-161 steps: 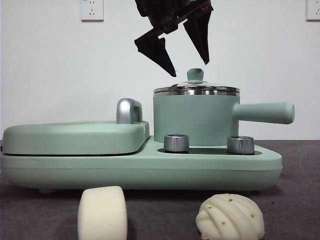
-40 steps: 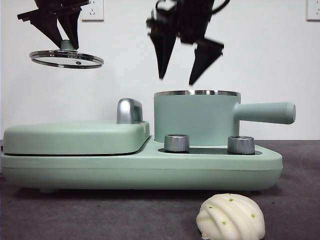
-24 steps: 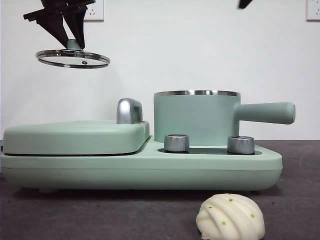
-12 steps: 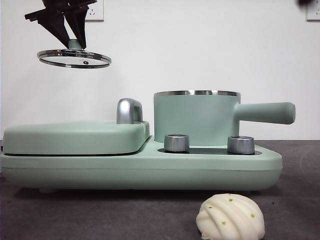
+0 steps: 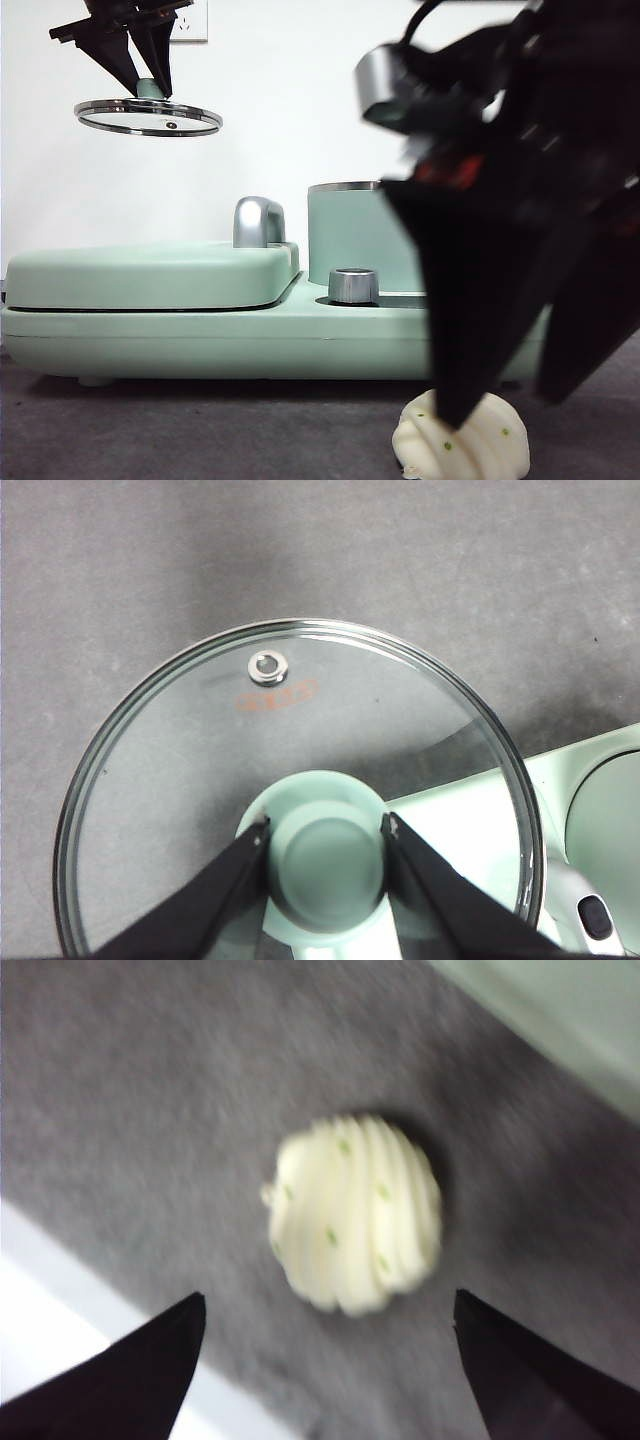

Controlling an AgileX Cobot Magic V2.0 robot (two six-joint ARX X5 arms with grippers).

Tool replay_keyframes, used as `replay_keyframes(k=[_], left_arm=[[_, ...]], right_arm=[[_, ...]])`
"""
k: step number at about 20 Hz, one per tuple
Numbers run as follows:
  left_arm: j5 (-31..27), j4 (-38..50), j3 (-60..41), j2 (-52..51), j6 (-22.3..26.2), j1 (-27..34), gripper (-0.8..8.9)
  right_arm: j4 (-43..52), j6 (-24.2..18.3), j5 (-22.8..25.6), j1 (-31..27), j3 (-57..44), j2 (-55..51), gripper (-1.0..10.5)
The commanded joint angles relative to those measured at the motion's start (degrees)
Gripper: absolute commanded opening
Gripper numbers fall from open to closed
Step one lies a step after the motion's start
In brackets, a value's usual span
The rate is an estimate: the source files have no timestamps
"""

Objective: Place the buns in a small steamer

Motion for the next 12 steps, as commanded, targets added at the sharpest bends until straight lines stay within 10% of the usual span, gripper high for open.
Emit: replay_keyframes(k=[1,7,12], left_arm=[[0.0,1.0,2.2,-0.6,0.0,-0.2,1.19],[0.3,1.0,2.2,-0.6,0.0,-0.2,1.19],[0.3,1.0,2.2,-0.5,-0.1,-0.2,1.19]], right_arm=[[4.9,0.7,0.3,0.6,0.0,2.9,3.9],[7.5,0.7,2.8,0.6,0.0,6.2,3.9],[7.5,0.7,2.9,0.6,0.1,6.2,1.7]])
